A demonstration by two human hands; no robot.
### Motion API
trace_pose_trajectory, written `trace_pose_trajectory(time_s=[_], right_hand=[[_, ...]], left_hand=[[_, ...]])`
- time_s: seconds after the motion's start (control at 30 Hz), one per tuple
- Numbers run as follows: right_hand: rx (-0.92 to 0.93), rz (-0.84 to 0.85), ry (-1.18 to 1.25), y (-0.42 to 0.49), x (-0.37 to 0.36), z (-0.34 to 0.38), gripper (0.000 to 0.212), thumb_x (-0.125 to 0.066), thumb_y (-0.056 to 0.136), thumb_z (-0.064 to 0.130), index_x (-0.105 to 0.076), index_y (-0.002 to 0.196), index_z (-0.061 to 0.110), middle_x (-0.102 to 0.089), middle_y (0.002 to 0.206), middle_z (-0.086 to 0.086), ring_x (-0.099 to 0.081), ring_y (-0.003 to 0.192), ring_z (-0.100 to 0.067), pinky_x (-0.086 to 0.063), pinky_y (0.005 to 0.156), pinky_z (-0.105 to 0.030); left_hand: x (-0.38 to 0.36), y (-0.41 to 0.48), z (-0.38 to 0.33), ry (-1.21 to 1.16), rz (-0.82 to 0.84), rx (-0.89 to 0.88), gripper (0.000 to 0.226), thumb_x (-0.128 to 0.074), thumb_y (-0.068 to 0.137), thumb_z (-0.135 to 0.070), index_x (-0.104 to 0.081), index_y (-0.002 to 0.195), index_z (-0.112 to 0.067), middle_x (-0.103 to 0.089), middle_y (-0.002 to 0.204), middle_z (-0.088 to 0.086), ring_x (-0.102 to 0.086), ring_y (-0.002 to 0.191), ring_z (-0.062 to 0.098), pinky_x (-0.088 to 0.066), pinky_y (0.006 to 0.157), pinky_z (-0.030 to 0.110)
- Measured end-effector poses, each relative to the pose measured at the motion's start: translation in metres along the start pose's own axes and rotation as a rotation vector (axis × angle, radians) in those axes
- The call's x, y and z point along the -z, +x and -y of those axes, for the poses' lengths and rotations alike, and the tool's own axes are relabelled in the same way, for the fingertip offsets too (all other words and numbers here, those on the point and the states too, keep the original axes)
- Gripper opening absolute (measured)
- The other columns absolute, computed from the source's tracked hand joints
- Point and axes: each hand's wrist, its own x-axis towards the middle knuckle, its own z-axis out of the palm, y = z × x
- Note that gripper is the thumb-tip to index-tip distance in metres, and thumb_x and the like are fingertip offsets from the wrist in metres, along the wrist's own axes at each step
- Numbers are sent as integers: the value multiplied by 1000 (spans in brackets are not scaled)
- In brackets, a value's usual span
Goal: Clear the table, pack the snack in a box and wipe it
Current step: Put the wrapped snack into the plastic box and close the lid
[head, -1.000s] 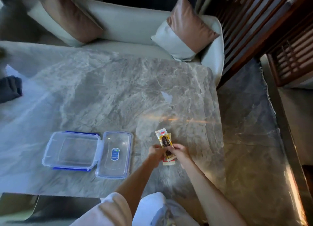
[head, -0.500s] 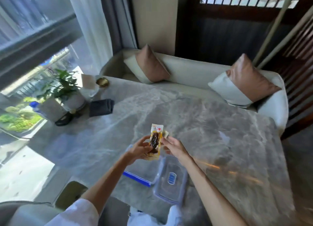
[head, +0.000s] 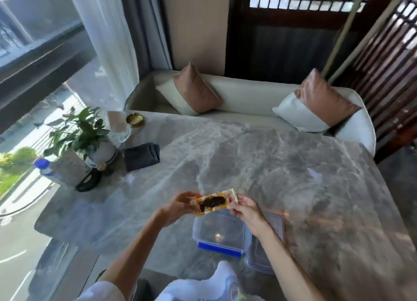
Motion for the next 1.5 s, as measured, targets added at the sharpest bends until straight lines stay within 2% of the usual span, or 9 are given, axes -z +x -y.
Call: trace_pose_trajectory(time_s=[0.2, 0.33, 0.47, 0.63, 0.7, 0.83, 0.97, 1.17, 1.5], right_hand=[[-81, -115, 4, -10, 11, -39, 37, -60, 87, -10, -56, 123, 1, -67, 92, -9, -63, 73, -14, -57, 60, -17], [-156, -272, -225, -9, 9, -55, 31, -56, 86, -14, -63, 115, -4, -65, 88, -14, -57, 64, -17, -47, 53, -18], [-171, -278, -542, 2, 0, -68, 28, -44, 88, -8, -69, 96, 2, -61, 88, -14, -57, 76, -21, -36, 58, -23], [-332, -300, -799, 10, -4, -76, 33, -44, 96, 17, -55, 124, 5, -62, 122, -17, -60, 115, -31, -48, 89, -33], [-346, -308, -866, 13, -7, -80, 34, -40, 98, 18, -54, 126, 4, -62, 125, -16, -60, 115, -30, -48, 88, -30], [-311, -327, -992, 20, -12, -94, 26, -38, 98, 12, -61, 109, 5, -66, 112, -14, -64, 103, -27, -47, 76, -26], [-339, -353, -1059, 24, -15, -103, 40, -42, 95, 10, -46, 133, -2, -56, 132, -17, -58, 119, -30, -49, 92, -32], [-320, -428, -1074, 25, -17, -106, 58, -44, 91, 2, -24, 146, 0, -51, 139, -18, -53, 126, -33, -47, 98, -39], [-217, -362, -1120, 16, -17, -110, 60, -51, 85, -3, -30, 141, 4, -59, 129, -15, -59, 118, -31, -53, 92, -38]], left_hand=[[-14, 12, 23, -56, -135, 27, 54, -69, 58, 1, -57, 110, 9, -60, 81, 14, -56, 68, 22, -48, 66, 30], [-27, 29, 47, 126, -230, 116, 15, -59, 81, 13, -66, 93, 7, -58, 76, 13, -54, 72, 21, -46, 66, 31], [-45, 42, 60, 448, -301, 221, 19, -49, 86, -5, -65, 76, 0, -51, 70, 10, -51, 72, 18, -37, 63, 28], [-61, 56, 67, 572, -220, 329, 16, -43, 88, -1, -52, 100, -3, -57, 100, 21, -61, 102, 34, -50, 87, 41], [-66, 62, 71, 593, -212, 372, 31, -44, 89, -3, -49, 119, 3, -59, 116, 22, -58, 112, 35, -49, 91, 40], [-74, 70, 85, 650, -240, 379, 37, -49, 88, -3, -47, 124, 3, -60, 122, 21, -58, 114, 32, -47, 93, 37], [-81, 68, 88, 658, -289, 364, 50, -49, 85, 0, -39, 134, 4, -60, 123, 22, -58, 115, 33, -48, 93, 37], [-83, 62, 90, 704, -273, 326, 63, -51, 87, -6, -26, 144, 5, -52, 135, 21, -51, 125, 35, -43, 100, 40], [-83, 54, 101, 839, -187, 253, 38, -53, 90, -14, -44, 126, -3, -49, 130, 18, -55, 115, 33, -45, 96, 39]])
